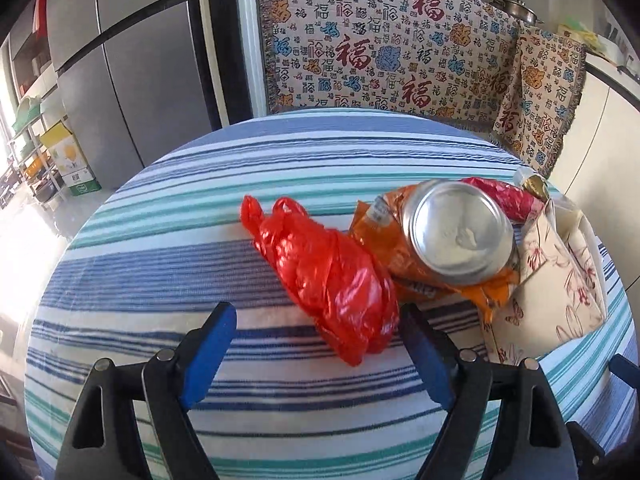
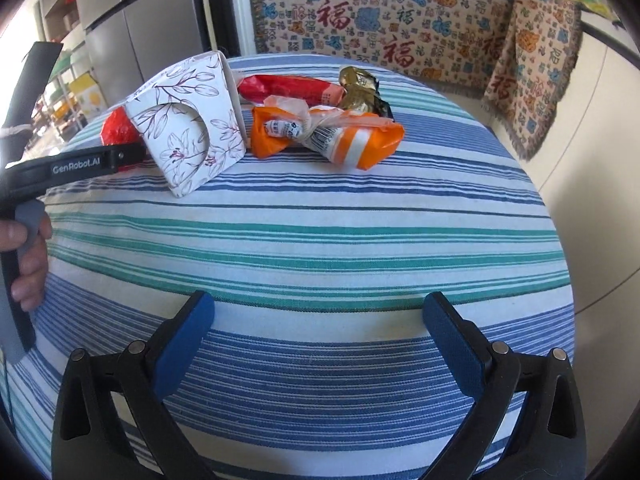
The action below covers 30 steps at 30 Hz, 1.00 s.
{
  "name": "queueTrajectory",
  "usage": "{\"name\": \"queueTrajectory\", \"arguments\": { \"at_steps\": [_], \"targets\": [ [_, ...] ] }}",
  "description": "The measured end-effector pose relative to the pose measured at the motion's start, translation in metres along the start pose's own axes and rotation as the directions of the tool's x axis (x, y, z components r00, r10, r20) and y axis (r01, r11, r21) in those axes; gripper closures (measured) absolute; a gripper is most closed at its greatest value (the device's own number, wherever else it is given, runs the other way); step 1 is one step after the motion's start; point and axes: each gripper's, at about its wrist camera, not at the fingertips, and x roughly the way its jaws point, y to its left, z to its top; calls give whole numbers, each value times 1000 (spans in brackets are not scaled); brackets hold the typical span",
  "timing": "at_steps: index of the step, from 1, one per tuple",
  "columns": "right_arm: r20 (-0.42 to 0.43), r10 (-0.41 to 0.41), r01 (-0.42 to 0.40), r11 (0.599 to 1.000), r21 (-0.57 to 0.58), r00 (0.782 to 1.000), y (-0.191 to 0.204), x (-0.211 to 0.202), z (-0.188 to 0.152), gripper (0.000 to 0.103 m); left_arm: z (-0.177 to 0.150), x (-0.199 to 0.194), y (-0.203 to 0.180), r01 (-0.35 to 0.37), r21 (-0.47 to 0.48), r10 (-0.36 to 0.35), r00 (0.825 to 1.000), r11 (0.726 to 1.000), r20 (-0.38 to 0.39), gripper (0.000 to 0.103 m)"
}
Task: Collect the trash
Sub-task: 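Move both tools back over the table toward the red plastic bag, then grasp the red plastic bag with the left tool while the right tool grasps the white floral paper box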
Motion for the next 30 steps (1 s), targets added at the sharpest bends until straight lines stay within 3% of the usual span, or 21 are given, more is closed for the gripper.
{"name": "queueTrajectory", "arguments": {
  "at_steps": [1, 2, 3, 5, 7, 12, 16, 18, 20, 26, 30],
  "targets": [
    [0, 0, 0, 1000, 0, 1000, 0, 0, -1, 0, 1, 0, -1, 6, 23, -6, 1000, 1000, 8, 24],
    [0, 0, 0, 1000, 0, 1000, 0, 0, -1, 0, 2, 1, -3, 11, 42, -11, 1000, 999, 7, 48],
    [0, 0, 0, 1000, 0, 1000, 0, 0, 0, 1, 1, 2, -3, 23, 64, -22, 1000, 998, -4, 65],
    [1, 0, 0, 1000, -1, 1000, 0, 0, 0, 0, -3, -1, -1, 33, 90, -32, 999, 995, -6, 76],
    [1, 1, -1, 1000, -1, 1000, 0, 0, -1, 1, -14, -13, 6, 63, 101, -63, 998, 993, -7, 78],
    [2, 2, -2, 1000, -2, 1000, -1, 0, -1, 1, -56, -60, 17, 156, 144, -151, 988, 977, -42, 78],
    [2, 1, -1, 1000, -2, 1000, 0, 0, -1, 1, -81, -81, 19, 182, 147, -175, 983, 972, -57, 75],
    [2, 1, -1, 1000, -2, 1000, -1, 0, -1, 1, -85, -80, 16, 174, 136, -168, 984, 975, -58, 69],
    [2, 2, -2, 1000, -2, 1000, -1, 1, -1, 0, -87, -73, 12, 164, 136, -157, 986, 977, -65, 48],
    [2, 2, -2, 1000, -2, 1000, -1, 1, -1, 1, -80, -59, 7, 122, 127, -116, 992, 984, -47, 28],
    [3, 2, -2, 1000, -3, 1000, -2, 1, -1, 0, -79, -55, 9, 112, 126, -106, 993, 986, -52, 23]
  ]
}}
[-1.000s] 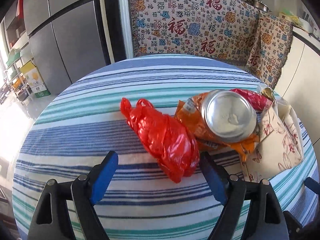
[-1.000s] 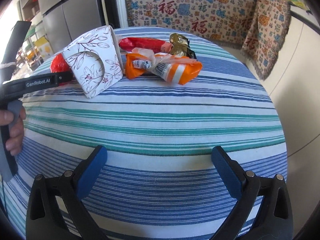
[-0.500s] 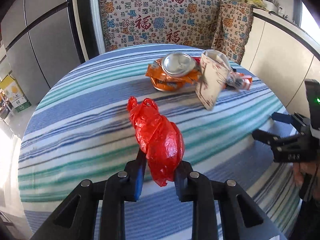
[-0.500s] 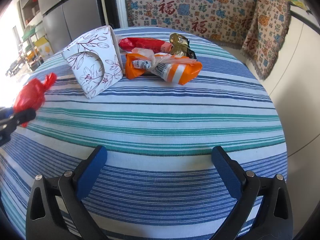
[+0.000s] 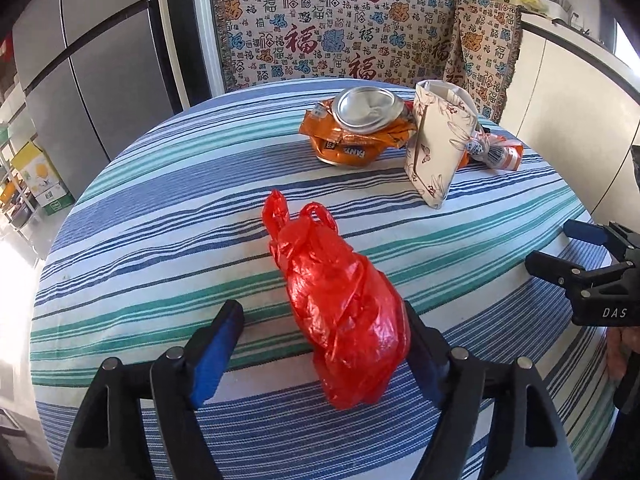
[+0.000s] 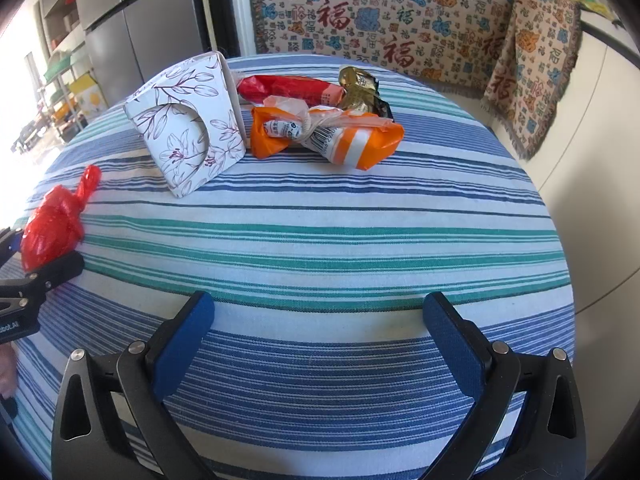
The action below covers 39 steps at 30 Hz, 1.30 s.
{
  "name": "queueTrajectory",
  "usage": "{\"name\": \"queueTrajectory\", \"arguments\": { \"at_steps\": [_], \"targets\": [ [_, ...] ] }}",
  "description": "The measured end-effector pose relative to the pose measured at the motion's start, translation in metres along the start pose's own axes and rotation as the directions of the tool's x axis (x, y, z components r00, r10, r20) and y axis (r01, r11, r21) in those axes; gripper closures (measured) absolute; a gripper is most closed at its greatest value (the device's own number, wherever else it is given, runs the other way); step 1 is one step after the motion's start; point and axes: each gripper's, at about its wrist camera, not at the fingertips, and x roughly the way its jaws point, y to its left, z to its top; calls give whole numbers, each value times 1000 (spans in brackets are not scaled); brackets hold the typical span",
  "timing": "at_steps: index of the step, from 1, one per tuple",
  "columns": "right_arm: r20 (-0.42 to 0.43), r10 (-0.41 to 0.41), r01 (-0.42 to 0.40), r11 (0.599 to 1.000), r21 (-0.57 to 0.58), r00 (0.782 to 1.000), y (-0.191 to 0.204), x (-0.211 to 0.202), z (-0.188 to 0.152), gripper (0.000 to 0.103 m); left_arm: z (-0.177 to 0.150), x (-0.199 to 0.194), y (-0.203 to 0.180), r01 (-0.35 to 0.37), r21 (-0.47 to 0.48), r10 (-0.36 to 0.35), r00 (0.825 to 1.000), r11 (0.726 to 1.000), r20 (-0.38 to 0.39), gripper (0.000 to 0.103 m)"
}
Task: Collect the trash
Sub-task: 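Grasp the red plastic bag with the left tool while the right tool grasps the white floral paper box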
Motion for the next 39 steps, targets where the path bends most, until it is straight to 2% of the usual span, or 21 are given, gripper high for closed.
{"name": "queueTrajectory", "arguments": {
  "at_steps": [5, 6, 7, 8, 11, 14, 16, 18, 19, 21, 22, 23, 24, 26, 30, 33, 34, 35, 36, 37, 39],
  "targets": [
    [11, -3, 3, 1000, 0, 1000, 1, -4, -2, 3, 0, 0, 1, 1, -2, -1, 1000, 1000, 0, 22],
    [16, 1, -1, 1000, -2, 1000, 4, -4, 2, 6, 0, 1, 1, 1, -1, -1, 1000, 1000, 0, 22],
    [26, 17, -17, 1000, -11, 1000, 10, -10, 4, 13, 0, 0, 1, 1, -2, -1, 1000, 1000, 0, 22],
    [47, 44, -43, 999, -21, 998, 18, -18, 10, 16, 0, 0, 1, 2, -3, -2, 1000, 1000, 0, 22],
    [128, 101, -95, 994, -48, 987, 43, -43, 35, 16, 0, 0, 2, 2, -3, -2, 1000, 1000, 0, 22],
    [155, 137, -122, 987, -101, 978, 75, -55, 66, 16, -1, 0, 2, 2, -4, -2, 1000, 1000, 0, 22],
    [142, 122, -104, 986, -132, 982, 90, -49, 81, 17, 0, 0, 2, 2, -3, -2, 1000, 1000, 0, 22],
    [110, 57, -38, 986, -162, 992, 103, -32, 92, 19, 0, 0, 2, 2, -4, -2, 1000, 1000, 0, 22],
    [91, 36, -21, 987, -157, 995, 104, -24, 95, 24, -1, 0, 2, 3, -5, -3, 1000, 1000, 0, 22],
    [59, 42, -35, 992, -120, 997, 98, -11, 95, 49, 0, 0, 2, 3, -5, -3, 1000, 1000, 1, 22],
    [58, 44, -38, 995, -96, 997, 92, -10, 92, 84, 0, 0, 3, 3, -7, -3, 1000, 1000, 1, 22],
    [73, 50, -45, 996, -73, 996, 84, -14, 84, 98, 0, 0, 4, 4, -10, -4, 1000, 1000, 1, 22],
    [86, 65, -60, 997, -57, 994, 76, -19, 78, 99, 0, -1, 5, 5, -13, -5, 1000, 1000, 1, 22],
    [108, 118, -117, 993, -13, 987, 61, -33, 60, 99, 0, -1, 5, 4, -13, -4, 1000, 1000, 1, 22],
    [102, 206, -217, 970, 111, 973, 27, -52, 25, 99, 1, 0, 6, 1, -10, -1, 1000, 1000, 1, 22],
    [118, 168, -177, 981, 75, 979, 17, -59, 10, 93, 2, -1, 6, -4, -5, 4, 1000, 1000, 0, 22],
    [117, 152, -159, 986, 51, 981, 17, -58, 9, 84, 2, -1, 6, -5, -5, 5, 1000, 1000, 0, 22],
    [112, 152, -158, 987, 42, 982, 17, -55, 11, 58, 2, -1, 6, -5, -5, 5, 1000, 1000, -1, 22],
    [113, 160, -166, 985, 40, 981, 17, -52, 12, 47, 2, -2, 5, -7, -5, 7, 1000, 1000, -1, 22],
    [111, 161, -165, 986, 35, 981, 16, -48, 13, 39, 2, -2, 5, -8, -6, 8, 1000, 1000, -1, 21],
    [79, 156, -158, 987, 20, 985, 20, -33, 17, 39, 2, -1, 5, -10, -7, 10, 1000, 1000, -2, 21]
  ]
}}
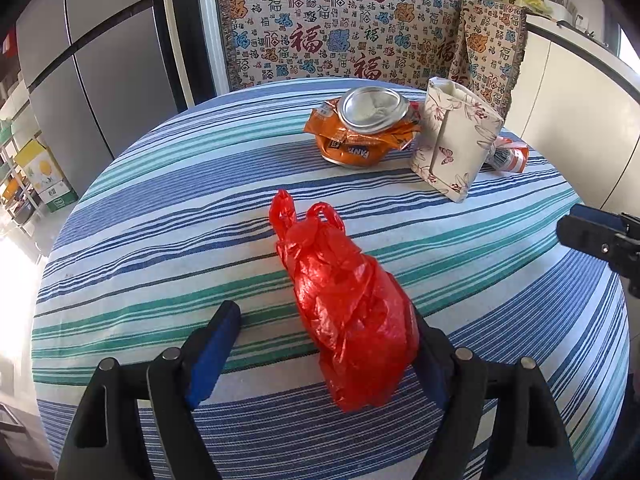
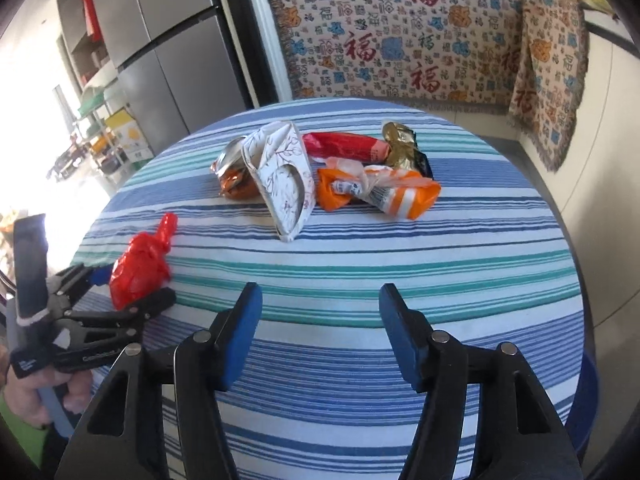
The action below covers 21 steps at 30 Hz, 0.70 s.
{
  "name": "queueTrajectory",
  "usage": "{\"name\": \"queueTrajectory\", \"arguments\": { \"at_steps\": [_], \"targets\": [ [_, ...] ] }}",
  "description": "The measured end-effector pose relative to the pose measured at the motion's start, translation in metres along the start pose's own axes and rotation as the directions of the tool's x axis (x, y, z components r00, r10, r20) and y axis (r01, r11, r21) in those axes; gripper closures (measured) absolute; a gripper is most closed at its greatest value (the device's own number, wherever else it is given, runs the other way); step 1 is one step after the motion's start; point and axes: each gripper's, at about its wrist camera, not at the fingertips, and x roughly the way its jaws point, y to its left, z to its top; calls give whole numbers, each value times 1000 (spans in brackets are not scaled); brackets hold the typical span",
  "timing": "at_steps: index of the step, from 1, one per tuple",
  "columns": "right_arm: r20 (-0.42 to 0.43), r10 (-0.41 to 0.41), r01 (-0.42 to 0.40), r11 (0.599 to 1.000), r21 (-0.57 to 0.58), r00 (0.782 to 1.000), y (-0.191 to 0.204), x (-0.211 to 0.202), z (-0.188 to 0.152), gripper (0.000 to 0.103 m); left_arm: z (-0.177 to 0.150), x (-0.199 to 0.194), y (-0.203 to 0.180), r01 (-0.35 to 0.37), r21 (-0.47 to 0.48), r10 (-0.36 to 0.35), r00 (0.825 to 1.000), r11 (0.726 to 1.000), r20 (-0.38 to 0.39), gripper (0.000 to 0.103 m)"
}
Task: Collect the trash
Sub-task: 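Grasp the red plastic bag with the left tool while the right tool grasps the white floral paper box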
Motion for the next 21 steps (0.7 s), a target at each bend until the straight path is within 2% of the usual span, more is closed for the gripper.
{"name": "queueTrajectory", "arguments": {
  "at_steps": [4, 6, 12, 13, 15, 17, 21],
  "targets": [
    [-68, 9, -12, 999, -35, 998, 12, 39, 2, 40, 0, 0, 1, -1, -3, 1, 1000, 1000, -1, 19],
    [-37, -11, 8, 997, -81, 999, 21, 50, 10, 40, 0, 0, 1, 0, -4, 0, 1000, 1000, -1, 19],
    [-32, -11, 8, 997, -83, 999, 32, 86, 48, 42, 0, 0, 2, 1, -4, -1, 1000, 1000, -1, 19],
    [-28, -17, 14, 996, -84, 999, 33, 90, 52, 44, 0, 0, 2, 1, -5, -1, 1000, 1000, -1, 19],
    [-27, -26, 23, 995, -94, 999, 33, 92, 55, 72, -1, 0, 2, 0, -5, 0, 1000, 1000, -1, 19],
    [-27, -6, 3, 994, -105, 1000, 32, 89, 51, 78, -1, 0, 2, 0, -5, 0, 1000, 1000, -1, 19],
    [-30, 31, -34, 992, -121, 999, 33, 68, 27, 78, 0, 0, 2, 0, -5, 0, 1000, 1000, -1, 19]
  ]
}}
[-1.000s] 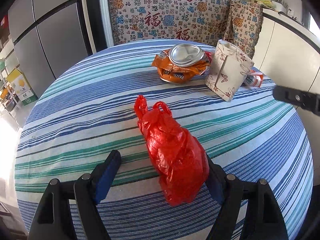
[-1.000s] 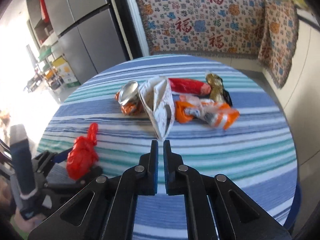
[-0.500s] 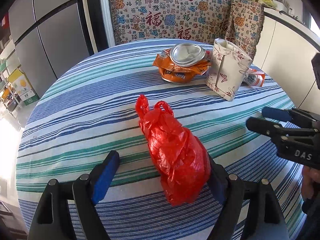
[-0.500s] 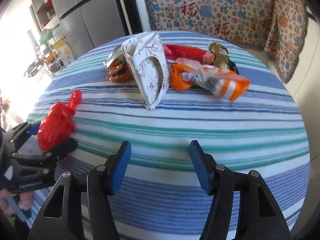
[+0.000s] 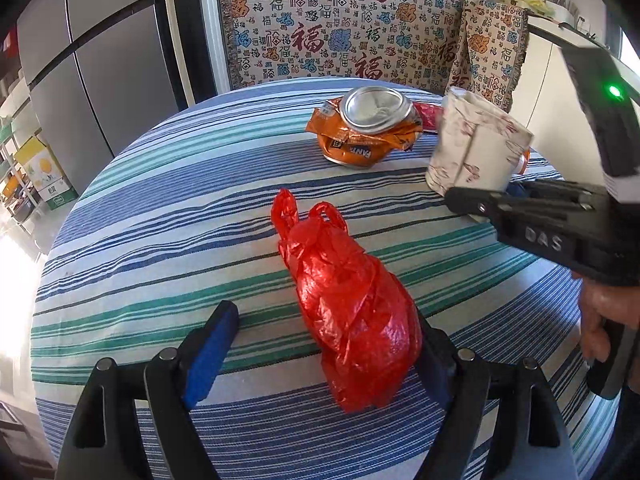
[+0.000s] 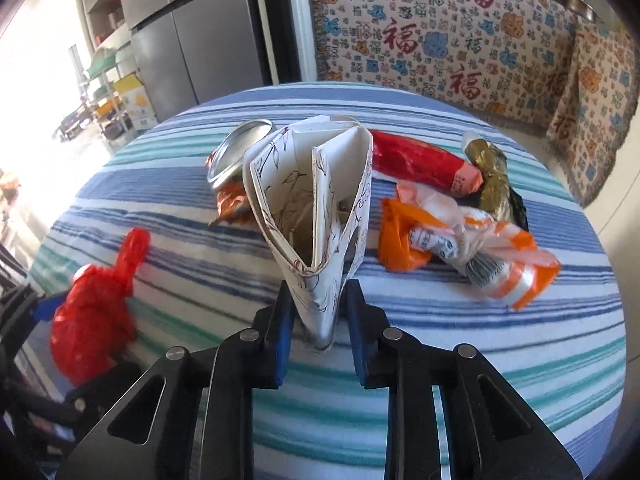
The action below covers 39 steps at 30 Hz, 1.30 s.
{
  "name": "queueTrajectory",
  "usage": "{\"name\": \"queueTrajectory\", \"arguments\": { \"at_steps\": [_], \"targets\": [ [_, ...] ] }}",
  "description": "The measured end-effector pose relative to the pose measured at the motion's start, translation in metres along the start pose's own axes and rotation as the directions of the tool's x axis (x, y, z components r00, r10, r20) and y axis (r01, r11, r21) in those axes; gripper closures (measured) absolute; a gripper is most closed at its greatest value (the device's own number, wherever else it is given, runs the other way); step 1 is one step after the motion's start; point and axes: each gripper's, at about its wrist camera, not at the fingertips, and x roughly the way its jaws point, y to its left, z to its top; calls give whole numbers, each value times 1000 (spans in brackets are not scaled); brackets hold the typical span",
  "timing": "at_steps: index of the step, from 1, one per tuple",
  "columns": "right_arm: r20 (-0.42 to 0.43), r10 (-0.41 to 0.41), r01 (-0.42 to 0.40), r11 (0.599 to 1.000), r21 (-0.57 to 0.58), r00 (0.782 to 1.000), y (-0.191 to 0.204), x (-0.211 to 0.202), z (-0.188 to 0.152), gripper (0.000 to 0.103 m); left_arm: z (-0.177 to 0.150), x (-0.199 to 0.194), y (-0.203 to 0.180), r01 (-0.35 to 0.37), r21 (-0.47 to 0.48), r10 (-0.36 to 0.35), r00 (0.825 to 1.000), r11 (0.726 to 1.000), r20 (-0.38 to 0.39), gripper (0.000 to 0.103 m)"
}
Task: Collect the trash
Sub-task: 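Grasp the red plastic bag with the left tool while the right tool grasps the white floral paper box, then carry the red bag and floral box over the blue wastebasket with both tools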
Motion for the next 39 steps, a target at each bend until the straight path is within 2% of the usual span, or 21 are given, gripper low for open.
{"name": "queueTrajectory", "arguments": {
  "at_steps": [5, 9, 13, 14, 16, 22, 24, 25, 27, 28, 32, 39],
  "targets": [
    [-6, 28, -28, 999, 18, 1000, 8, -39, -43, 78, 0, -1, 0, 8, 0, -8, 1000, 1000, 1, 20],
    [-11, 22, -22, 999, 32, 1000, 7, -52, -57, 75, -6, -6, 8, 17, 8, -17, 1000, 1000, 0, 20],
    [-4, 3, -3, 1000, 5, 1000, 12, -52, -60, 66, -11, -11, 14, 39, 8, -39, 999, 999, 4, 20],
    [-2, 3, -3, 1000, 2, 1000, 13, -51, -60, 55, -10, -11, 14, 41, 9, -41, 999, 999, 5, 20],
    [8, -4, 4, 1000, 3, 1000, 16, -51, -59, 40, -9, -11, 12, 49, 15, -50, 999, 999, 6, 20],
    [46, -20, 18, 999, 38, 999, 14, -55, -51, 41, 1, -18, 2, 66, 18, -67, 996, 998, 61, 20],
    [59, -7, 4, 999, 41, 998, 13, -59, -48, 55, 4, -21, -1, 54, 33, -57, 995, 998, 76, 20],
    [64, -16, 14, 999, 37, 998, 13, -61, -48, 66, 4, -23, -3, 53, 41, -56, 995, 998, 83, 22],
    [79, -11, 8, 999, 42, 997, 12, -67, -48, 68, 5, -24, -4, 49, 53, -53, 994, 997, 93, 49],
    [85, -1, -4, 999, 51, 996, 11, -71, -48, 69, 4, -23, -4, 58, 55, -62, 995, 997, 79, 60],
    [112, 28, -37, 996, 77, 993, 5, -90, -45, 69, 3, -26, 3, 84, 29, -86, 992, 996, 87, 62],
    [111, 52, -65, 991, 119, 992, -16, -124, -54, 69, 0, -43, 1, 131, 16, -132, 985, 991, 115, 63]
  ]
}}
